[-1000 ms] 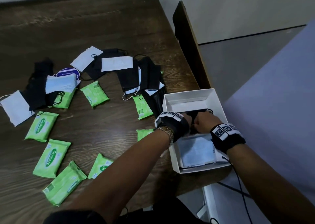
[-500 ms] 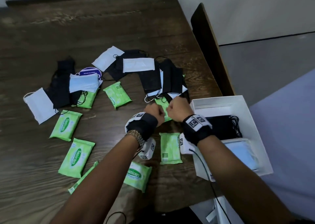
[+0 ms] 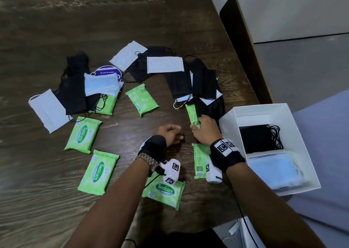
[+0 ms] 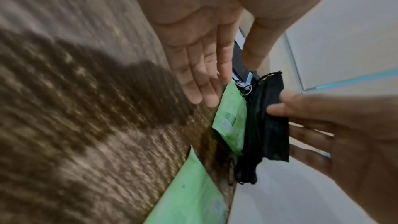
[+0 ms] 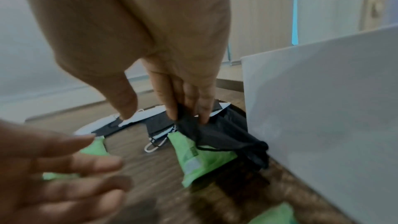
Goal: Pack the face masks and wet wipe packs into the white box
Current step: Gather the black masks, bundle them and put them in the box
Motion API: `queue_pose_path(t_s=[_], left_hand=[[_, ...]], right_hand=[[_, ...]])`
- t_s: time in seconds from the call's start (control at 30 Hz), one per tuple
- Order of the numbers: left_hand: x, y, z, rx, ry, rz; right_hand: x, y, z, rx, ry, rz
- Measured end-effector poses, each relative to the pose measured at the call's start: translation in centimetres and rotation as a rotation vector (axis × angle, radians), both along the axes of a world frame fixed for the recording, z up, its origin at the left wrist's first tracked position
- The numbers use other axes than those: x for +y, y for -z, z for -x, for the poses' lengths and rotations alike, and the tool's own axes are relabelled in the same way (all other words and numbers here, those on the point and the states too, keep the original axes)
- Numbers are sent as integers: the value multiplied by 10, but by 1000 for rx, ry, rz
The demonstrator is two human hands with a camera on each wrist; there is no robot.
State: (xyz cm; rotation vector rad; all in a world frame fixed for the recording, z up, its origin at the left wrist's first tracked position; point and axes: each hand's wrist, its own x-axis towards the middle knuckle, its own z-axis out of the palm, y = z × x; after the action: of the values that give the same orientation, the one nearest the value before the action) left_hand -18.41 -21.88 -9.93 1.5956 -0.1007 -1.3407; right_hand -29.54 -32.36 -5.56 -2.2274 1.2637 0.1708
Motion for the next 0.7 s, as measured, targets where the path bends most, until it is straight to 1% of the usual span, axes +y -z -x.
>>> queue_pose_path(t_s=[0.07,0.17,0.23,0.27,0.3,0.33,0.4,0.47,0.53,0.6,0.7], left_hand=[[-1,0,0,95,-69,36],[2,7,-7,229,-78,102],[4,10,-9,394,-71,200],[5,13,-9,454,-113,249],[5,16,-10,463,-171,271],[4,21,-11,445,-231,277],[4,28,-13,295,-312,219],[5,32,-15,159,-359,140],[8,34,-17,93,-363,108],[13,38,-18,63,-332,85],[22,43,-20,45,-350,68]], right_hand=[[8,-8,1,-197,22,-113],[18,-19,9,-522,109,-462],[21,-22,17,-608,126,-626],[21,-21,19,-606,129,-654],[19,-18,21,-589,131,-648],[15,-12,21,-559,136,-596],[1,5,17,-480,194,-382],[-20,22,10,-372,323,-145],[-44,34,-6,-324,444,23],[-63,45,-24,-283,526,99],[-85,63,-41,-72,605,138]])
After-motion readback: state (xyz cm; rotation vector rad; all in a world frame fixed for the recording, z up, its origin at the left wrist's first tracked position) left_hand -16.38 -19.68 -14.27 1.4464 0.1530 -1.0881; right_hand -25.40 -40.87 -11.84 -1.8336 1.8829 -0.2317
